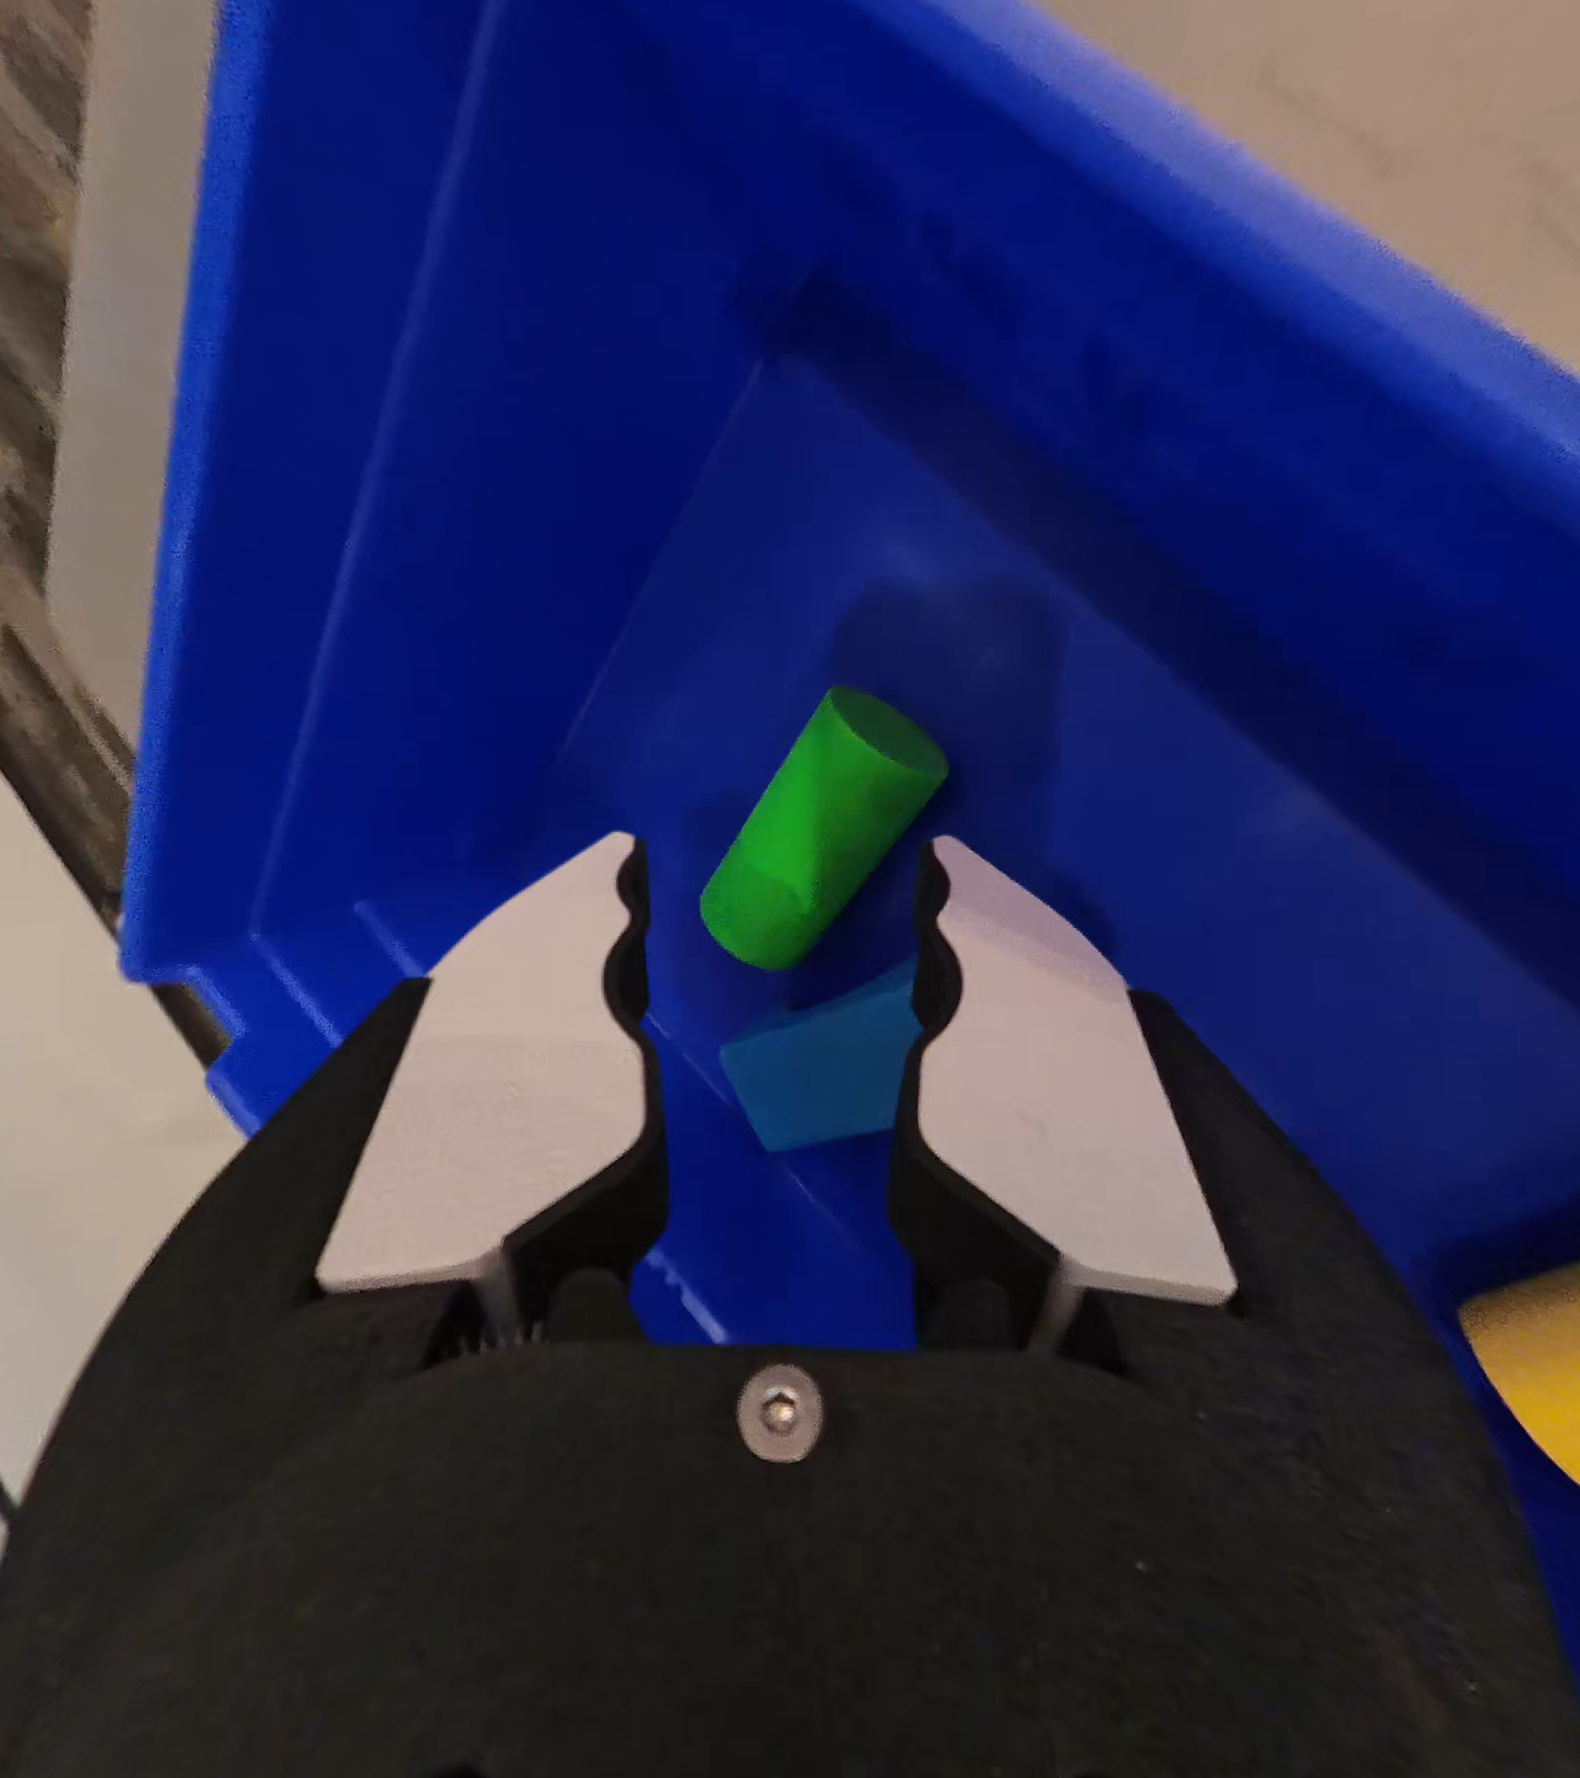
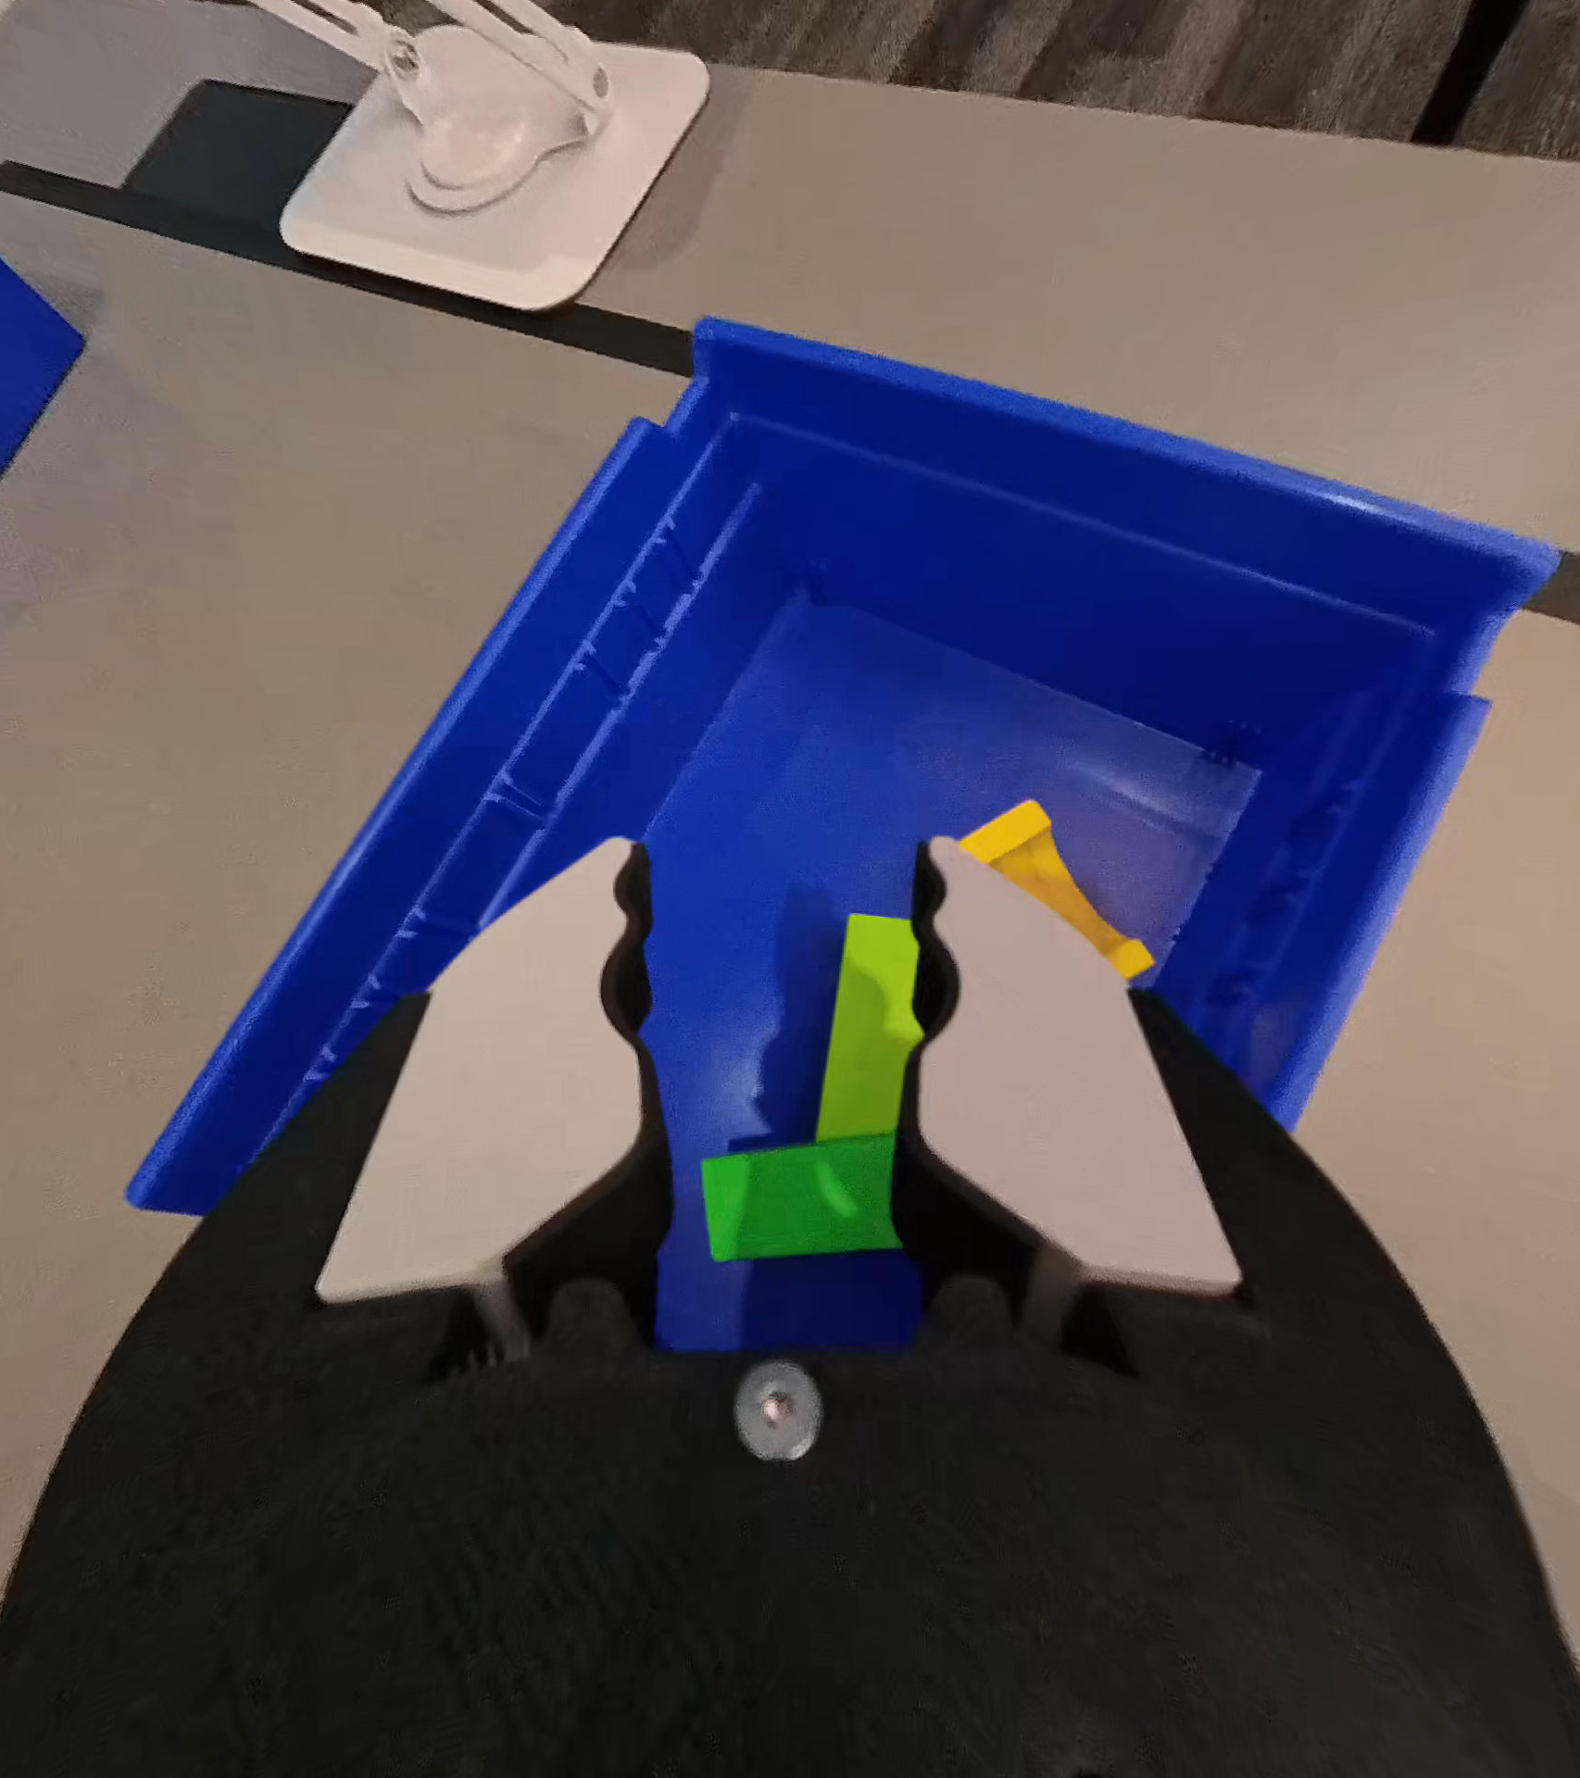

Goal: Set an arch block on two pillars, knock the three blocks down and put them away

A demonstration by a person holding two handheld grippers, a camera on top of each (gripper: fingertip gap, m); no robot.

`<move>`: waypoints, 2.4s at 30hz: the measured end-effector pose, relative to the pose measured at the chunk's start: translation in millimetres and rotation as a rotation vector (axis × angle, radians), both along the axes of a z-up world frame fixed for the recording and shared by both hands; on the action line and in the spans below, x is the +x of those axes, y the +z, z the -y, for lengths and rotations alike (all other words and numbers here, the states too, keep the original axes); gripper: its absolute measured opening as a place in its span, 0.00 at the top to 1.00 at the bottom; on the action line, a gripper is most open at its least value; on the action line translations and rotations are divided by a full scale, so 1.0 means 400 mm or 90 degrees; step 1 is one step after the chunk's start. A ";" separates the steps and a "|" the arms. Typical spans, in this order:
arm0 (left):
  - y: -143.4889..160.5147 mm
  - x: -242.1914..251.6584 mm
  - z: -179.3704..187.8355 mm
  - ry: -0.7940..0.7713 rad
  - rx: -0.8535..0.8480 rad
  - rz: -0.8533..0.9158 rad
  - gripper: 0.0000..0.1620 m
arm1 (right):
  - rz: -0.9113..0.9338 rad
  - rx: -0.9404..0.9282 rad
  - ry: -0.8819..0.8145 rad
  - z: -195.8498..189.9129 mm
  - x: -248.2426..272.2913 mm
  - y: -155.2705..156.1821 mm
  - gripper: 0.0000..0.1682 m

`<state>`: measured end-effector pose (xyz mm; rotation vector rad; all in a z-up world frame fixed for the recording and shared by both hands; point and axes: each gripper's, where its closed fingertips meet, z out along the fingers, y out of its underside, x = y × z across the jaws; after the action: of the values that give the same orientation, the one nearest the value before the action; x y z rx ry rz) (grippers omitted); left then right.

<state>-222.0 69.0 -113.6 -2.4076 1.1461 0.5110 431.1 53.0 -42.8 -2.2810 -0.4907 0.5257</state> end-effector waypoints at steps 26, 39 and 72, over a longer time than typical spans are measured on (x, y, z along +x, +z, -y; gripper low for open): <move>0.378 0.542 0.118 -0.219 0.106 0.530 0.80 | 0.030 0.026 0.045 0.012 -0.061 0.032 0.68; 0.062 0.789 0.110 -0.197 -0.079 0.547 0.80 | 0.029 0.028 0.067 0.016 -0.077 0.036 0.68; 0.137 0.192 0.381 -0.193 -0.217 0.171 0.77 | 0.015 0.054 0.058 0.037 -0.043 0.069 0.68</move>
<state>-145.2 -83.2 -58.9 -2.4119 1.5325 -0.1128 414.0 38.2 -15.4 -2.1948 -0.6190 0.5130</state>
